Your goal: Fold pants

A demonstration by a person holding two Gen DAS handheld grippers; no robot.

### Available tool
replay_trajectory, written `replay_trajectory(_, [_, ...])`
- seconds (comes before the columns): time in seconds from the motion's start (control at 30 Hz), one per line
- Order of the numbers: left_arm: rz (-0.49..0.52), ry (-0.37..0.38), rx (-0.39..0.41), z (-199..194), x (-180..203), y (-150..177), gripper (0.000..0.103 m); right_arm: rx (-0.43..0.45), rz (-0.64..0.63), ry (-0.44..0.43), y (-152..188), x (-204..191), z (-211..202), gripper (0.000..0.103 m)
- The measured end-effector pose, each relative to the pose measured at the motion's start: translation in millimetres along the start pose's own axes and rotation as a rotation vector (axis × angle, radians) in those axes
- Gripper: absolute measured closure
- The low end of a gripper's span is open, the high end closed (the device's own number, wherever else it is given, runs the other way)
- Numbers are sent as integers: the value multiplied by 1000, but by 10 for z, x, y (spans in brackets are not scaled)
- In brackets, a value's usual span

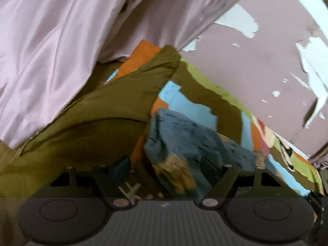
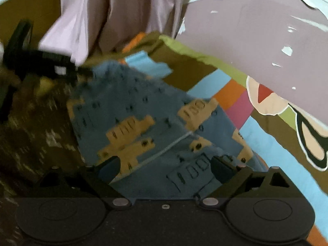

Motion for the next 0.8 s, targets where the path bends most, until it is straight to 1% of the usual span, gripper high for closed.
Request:
replay_trajectory(0.07, [-26, -28, -30, 111, -50, -31, 29, -33, -12, 16, 61, -2, 80, 8])
replay_trajectory(0.17, [-63, -21, -37, 137, -103, -38, 31, -32, 26, 3, 93, 45, 92, 6])
replay_trajectory(0.23, [-42, -24, -40, 139, -79, -40, 35, -31, 20, 3, 102, 41, 85, 6])
replay_trajectory(0.37, [-7, -41, -46, 149, -23, -68, 39, -34, 18, 3, 108, 32, 79, 6])
replay_trajectory(0.47, [3, -49, -51, 155, 26, -81, 40, -35, 18, 4, 107, 32, 79, 6])
replay_trajectory(0.53, [8, -50, -57, 165, 42, -85, 43, -36, 19, 4, 107, 37, 81, 6])
replay_trajectory(0.67, [12, -53, -64, 178, 45, -87, 46, -30, 21, 9, 115, 28, 67, 6])
replay_trajectory(0.7, [12, -52, -65, 178, 43, -88, 51, -27, 23, 9, 114, 28, 61, 6])
replay_trajectory(0.73, [14, -49, -69, 177, 47, -88, 59, -23, 28, 9, 112, 29, 55, 6])
replay_trajectory(0.8, [23, -51, -73, 175, 66, -88, 66, -13, 35, 10, 104, 35, 37, 6])
Point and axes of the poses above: each gripper's, at about its wrist camera, not at the fingertips, and z roughly the way its jaws point, x to its right, y to its underside, the point moved 3 cm from there along z, roughly the way its jaws point, and after that the axes turned 7 degrees about -z, right-handed, at the moved point
